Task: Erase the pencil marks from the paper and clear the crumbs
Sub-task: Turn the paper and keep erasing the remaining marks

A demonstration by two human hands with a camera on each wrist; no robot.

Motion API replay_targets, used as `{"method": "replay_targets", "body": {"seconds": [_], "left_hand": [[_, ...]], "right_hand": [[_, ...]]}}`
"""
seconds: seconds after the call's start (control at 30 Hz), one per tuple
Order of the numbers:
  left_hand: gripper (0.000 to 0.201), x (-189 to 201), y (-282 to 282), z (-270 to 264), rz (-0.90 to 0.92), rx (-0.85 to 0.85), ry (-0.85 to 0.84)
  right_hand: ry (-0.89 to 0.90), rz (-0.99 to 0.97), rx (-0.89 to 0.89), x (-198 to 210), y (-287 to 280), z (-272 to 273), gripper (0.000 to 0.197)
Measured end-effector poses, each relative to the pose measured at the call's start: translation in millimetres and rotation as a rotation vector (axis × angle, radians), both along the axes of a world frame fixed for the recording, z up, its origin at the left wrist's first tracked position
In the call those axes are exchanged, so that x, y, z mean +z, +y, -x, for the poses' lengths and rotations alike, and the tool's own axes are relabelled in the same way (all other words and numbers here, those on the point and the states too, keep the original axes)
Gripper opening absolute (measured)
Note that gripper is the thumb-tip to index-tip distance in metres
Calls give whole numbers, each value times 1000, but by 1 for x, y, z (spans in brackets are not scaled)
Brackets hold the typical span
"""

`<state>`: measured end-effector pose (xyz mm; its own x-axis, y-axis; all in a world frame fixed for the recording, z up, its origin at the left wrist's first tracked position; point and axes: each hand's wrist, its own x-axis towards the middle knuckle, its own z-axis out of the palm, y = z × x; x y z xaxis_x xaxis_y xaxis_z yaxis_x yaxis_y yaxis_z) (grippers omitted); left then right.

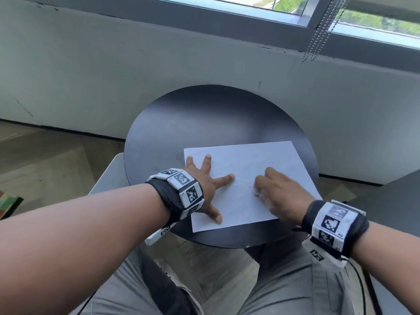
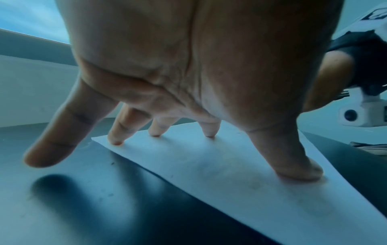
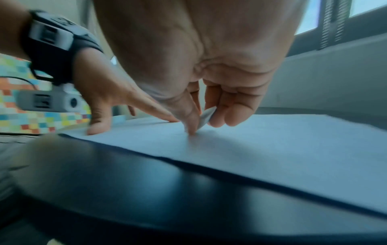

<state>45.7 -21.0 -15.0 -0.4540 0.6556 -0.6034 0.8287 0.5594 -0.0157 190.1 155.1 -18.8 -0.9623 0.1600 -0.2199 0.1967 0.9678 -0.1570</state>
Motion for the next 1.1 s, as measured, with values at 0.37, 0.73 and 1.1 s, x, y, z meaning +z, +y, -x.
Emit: {"method": "replay_targets", "body": {"seconds": [0.37,0.73,1.1], "left_hand": [[122,7,12,-5,50,-63,56],[117,10,21,-9,65,-162,47],[123,14,32,-11,129,-160,24]], "right_hand": [[-10,-6,-48,1,12,-6,11],[-9,-32,-66,4,3,-7,13],[-5,-72,-81,1,-1,-7,14]]}}
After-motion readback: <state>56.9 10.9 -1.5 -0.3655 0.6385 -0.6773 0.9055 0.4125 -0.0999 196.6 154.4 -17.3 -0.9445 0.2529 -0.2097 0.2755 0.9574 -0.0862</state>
